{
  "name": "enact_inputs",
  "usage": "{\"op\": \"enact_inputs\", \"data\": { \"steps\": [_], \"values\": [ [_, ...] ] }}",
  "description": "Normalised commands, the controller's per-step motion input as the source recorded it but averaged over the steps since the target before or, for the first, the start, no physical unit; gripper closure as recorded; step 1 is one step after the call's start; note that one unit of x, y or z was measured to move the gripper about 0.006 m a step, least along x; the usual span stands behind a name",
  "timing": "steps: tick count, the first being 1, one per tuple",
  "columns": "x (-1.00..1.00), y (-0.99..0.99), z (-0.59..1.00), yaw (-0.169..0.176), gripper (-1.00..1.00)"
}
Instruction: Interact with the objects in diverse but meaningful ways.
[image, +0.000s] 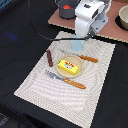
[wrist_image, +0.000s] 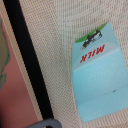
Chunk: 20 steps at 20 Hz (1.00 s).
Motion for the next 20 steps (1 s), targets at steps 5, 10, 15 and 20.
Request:
{"op": "enact_inputs", "data": {
  "steps": [5, 10, 15, 20],
  "values": [
    [0.21, -0.26, -0.05, 0.079, -1.0],
    [0.21, -0.22, -0.08, 0.076, -1.0],
    [0.12, -0.16, -0.31, 0.017, -1.0],
    [0.02, -0.07, -0.32, 0.021, -1.0]
  ]
}}
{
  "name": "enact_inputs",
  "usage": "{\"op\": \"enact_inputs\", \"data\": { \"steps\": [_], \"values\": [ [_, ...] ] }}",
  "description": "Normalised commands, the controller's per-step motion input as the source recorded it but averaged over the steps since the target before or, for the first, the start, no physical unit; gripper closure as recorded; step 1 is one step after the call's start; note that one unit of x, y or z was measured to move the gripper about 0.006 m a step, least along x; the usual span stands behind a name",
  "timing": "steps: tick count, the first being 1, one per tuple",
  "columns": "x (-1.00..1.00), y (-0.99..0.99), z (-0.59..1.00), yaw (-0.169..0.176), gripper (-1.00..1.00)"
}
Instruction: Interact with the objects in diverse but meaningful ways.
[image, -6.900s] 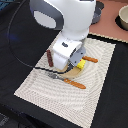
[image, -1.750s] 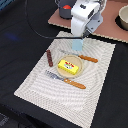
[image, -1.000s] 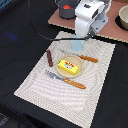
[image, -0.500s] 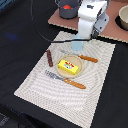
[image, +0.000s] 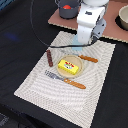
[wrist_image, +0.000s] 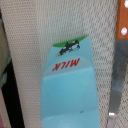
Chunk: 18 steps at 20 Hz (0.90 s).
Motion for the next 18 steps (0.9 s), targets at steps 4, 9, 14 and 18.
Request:
{"op": "enact_inputs", "data": {
  "steps": [4, 9, 14, 18],
  "values": [
    [-0.03, 0.0, -0.3, 0.03, -1.0],
    [-0.02, 0.17, -0.11, 0.029, -1.0],
    [-0.02, 0.32, 0.0, 0.027, -1.0],
    [-0.05, 0.28, 0.04, 0.021, -1.0]
  ]
}}
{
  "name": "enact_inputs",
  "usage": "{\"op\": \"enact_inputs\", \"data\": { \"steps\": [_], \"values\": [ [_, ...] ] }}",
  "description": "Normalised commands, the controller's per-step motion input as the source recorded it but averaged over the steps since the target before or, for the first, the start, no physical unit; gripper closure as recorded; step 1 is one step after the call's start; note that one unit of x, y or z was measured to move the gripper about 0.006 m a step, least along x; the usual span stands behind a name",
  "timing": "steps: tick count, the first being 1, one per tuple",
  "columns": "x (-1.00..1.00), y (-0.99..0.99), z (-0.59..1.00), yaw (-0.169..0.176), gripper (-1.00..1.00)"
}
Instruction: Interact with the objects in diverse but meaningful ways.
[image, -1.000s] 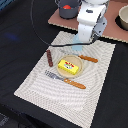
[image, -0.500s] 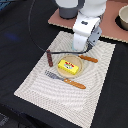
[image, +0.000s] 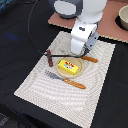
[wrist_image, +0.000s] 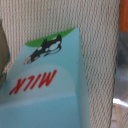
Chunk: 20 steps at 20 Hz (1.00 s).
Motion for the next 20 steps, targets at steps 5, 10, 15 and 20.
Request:
{"op": "enact_inputs", "data": {
  "steps": [5, 10, 15, 20],
  "values": [
    [0.01, 0.32, 0.19, 0.012, -1.0],
    [-0.12, 0.09, -0.04, 0.0, -1.0],
    [-0.21, 0.05, -0.03, 0.0, -1.0],
    [-0.27, 0.01, -0.09, 0.0, -1.0]
  ]
}}
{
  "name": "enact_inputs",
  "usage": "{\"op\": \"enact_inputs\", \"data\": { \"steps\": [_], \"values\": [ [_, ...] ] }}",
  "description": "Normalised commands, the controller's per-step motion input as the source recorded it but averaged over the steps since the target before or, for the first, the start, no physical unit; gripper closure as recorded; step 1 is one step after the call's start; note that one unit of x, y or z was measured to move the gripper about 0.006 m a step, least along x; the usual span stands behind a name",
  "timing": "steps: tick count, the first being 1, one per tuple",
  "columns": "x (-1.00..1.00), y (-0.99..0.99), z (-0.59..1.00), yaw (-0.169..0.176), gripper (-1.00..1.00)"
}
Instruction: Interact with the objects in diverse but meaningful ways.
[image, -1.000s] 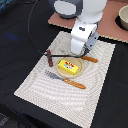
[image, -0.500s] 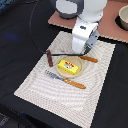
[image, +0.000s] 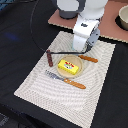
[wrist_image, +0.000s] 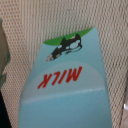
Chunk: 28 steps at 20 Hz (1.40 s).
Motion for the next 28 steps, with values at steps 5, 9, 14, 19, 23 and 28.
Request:
{"op": "enact_inputs", "data": {
  "steps": [5, 9, 14, 19, 23, 28],
  "values": [
    [-0.37, 0.07, -0.03, 0.016, -1.0],
    [-0.33, 0.22, 0.0, 0.004, -1.0],
    [-0.38, 0.23, 0.0, 0.011, -1.0],
    [-0.35, 0.25, 0.0, 0.002, -1.0],
    [-0.36, 0.21, 0.0, 0.001, -1.0],
    [-0.39, 0.23, 0.0, 0.003, -1.0]
  ]
}}
